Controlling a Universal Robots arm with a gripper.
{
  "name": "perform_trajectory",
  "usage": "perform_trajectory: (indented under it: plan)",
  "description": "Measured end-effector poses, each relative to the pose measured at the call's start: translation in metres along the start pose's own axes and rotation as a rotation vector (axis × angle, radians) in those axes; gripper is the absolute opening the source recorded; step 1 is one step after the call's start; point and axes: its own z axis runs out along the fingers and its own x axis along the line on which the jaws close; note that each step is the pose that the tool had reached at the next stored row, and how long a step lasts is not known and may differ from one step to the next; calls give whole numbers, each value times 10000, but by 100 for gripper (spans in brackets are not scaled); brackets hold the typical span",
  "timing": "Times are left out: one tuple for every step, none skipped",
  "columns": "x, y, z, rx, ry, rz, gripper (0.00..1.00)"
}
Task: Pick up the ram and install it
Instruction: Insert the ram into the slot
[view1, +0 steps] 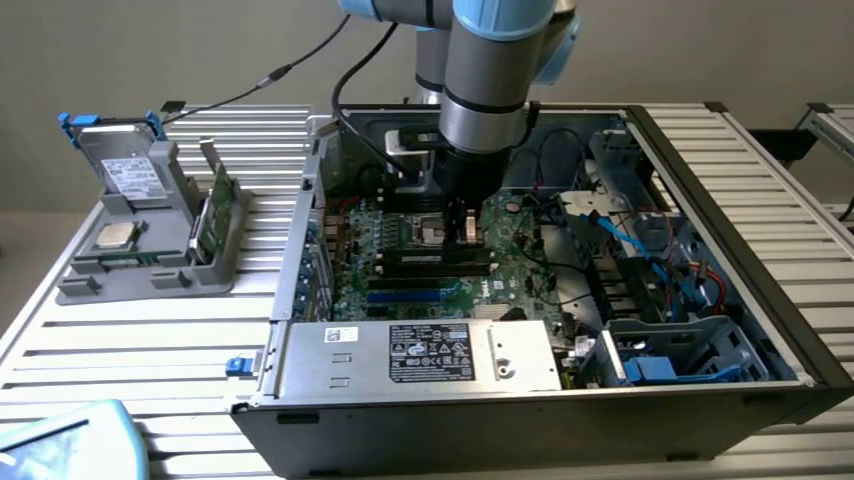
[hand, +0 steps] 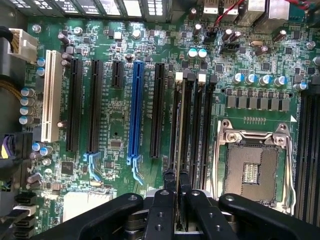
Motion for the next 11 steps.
perform_trajectory:
  plan:
    - [-1,0,5,1,-2,1,14]
    - [-2,-1,10,1,-3,1,14]
    - [-1,-1,12,1,-1,3,14]
    - [-1,-1,13,0,1,3,14]
    - [-1,-1,15,0,1,3,14]
    - [-2,-1,18,1,-2,3,14]
    - [-2,-2,22,1,1,3,14]
    - [-3,-2,27,1,4,4,14]
    - [-3,-2,32,1,9,5,14]
    - [-3,-2,35,0,12,5,14]
    - [-3,-2,37,-1,15,5,14]
